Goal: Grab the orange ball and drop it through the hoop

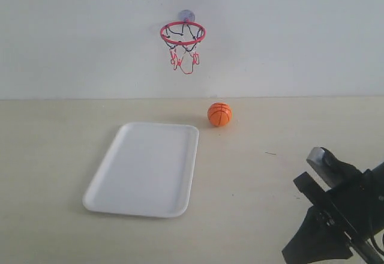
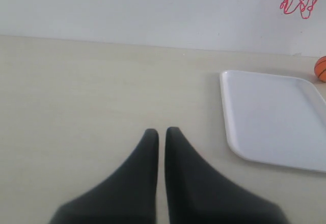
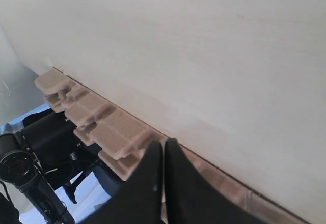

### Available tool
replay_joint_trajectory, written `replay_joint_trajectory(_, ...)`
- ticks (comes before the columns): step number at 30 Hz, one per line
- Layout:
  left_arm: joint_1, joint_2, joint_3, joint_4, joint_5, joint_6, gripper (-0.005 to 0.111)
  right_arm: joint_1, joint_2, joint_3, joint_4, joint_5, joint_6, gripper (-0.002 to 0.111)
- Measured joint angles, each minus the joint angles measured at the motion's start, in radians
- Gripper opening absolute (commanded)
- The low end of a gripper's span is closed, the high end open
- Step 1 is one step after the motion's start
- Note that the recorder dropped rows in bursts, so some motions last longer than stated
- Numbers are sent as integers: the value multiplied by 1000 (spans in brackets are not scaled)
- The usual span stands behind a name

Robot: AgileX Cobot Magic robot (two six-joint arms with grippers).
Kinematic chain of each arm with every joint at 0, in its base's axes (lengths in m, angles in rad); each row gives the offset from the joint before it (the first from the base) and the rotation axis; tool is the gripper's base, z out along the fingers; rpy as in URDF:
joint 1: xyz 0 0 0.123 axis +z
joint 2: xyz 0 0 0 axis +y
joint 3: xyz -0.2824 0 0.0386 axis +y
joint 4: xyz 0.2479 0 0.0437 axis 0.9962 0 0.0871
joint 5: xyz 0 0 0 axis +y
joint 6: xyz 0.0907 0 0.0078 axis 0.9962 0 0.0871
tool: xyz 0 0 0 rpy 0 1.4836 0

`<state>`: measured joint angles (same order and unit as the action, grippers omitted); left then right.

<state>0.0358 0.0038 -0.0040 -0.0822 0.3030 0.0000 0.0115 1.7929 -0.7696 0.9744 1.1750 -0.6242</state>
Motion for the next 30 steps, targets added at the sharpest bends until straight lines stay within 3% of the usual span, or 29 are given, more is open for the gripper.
replay_joint_trajectory(7, 0, 0, 0, 0, 0, 0, 4, 0, -221, 2, 0, -122, -2, 0)
replay_joint_trajectory(17, 0, 0, 0, 0, 0, 0, 4, 0, -829, 29, -24, -823, -30, 0)
replay_joint_trajectory(25, 0, 0, 0, 0, 0, 0, 4, 0, -1338, 333, -24, -1152, -113, 0)
replay_joint_trajectory(30, 0, 0, 0, 0, 0, 0, 4, 0, -1574, 464, -24, -1195, -123, 0)
